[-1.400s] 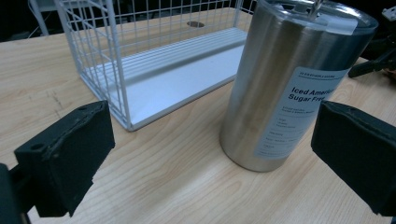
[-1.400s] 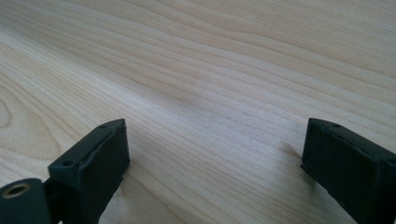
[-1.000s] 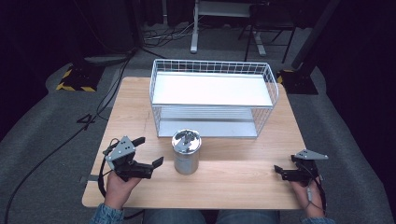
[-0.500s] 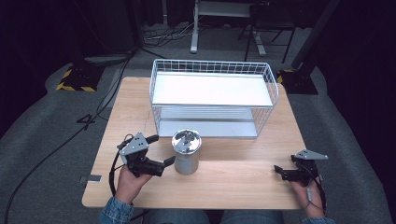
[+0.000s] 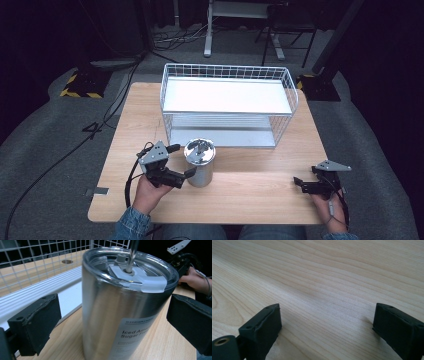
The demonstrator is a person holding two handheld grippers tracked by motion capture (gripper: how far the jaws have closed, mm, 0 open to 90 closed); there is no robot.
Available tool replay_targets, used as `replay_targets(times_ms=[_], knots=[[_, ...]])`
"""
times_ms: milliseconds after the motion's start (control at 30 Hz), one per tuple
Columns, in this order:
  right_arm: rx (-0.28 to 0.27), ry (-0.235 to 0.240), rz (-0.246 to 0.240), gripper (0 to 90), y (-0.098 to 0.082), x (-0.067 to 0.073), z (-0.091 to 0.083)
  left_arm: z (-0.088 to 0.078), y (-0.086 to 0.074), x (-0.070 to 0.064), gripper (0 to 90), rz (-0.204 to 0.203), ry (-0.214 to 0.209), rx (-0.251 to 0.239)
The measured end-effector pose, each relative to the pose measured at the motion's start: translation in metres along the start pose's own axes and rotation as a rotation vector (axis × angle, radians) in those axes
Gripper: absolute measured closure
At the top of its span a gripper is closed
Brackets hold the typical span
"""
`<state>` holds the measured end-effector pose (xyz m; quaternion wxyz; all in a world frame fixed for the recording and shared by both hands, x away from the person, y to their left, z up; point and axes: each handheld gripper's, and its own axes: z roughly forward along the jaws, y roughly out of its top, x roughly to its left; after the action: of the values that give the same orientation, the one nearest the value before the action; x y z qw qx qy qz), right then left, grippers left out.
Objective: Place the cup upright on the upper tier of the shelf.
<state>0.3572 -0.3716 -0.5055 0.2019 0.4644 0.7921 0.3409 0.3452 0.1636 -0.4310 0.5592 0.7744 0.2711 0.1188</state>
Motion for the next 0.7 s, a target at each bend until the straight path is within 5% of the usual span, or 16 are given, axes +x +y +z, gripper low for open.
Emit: replay_targets(times_ms=[400, 700], knots=[[-0.002, -0.002, -0.004, 8.6, 0.000, 0.000, 0.000, 0.029, -0.001, -0.007, 0.5, -0.010, -0.013, 0.026], [-0.004, -0.007, -0.003, 9.3, 0.000, 0.000, 0.000, 0.040, -0.004, -0.002, 0.0, -0.012, -0.039, -0.024]])
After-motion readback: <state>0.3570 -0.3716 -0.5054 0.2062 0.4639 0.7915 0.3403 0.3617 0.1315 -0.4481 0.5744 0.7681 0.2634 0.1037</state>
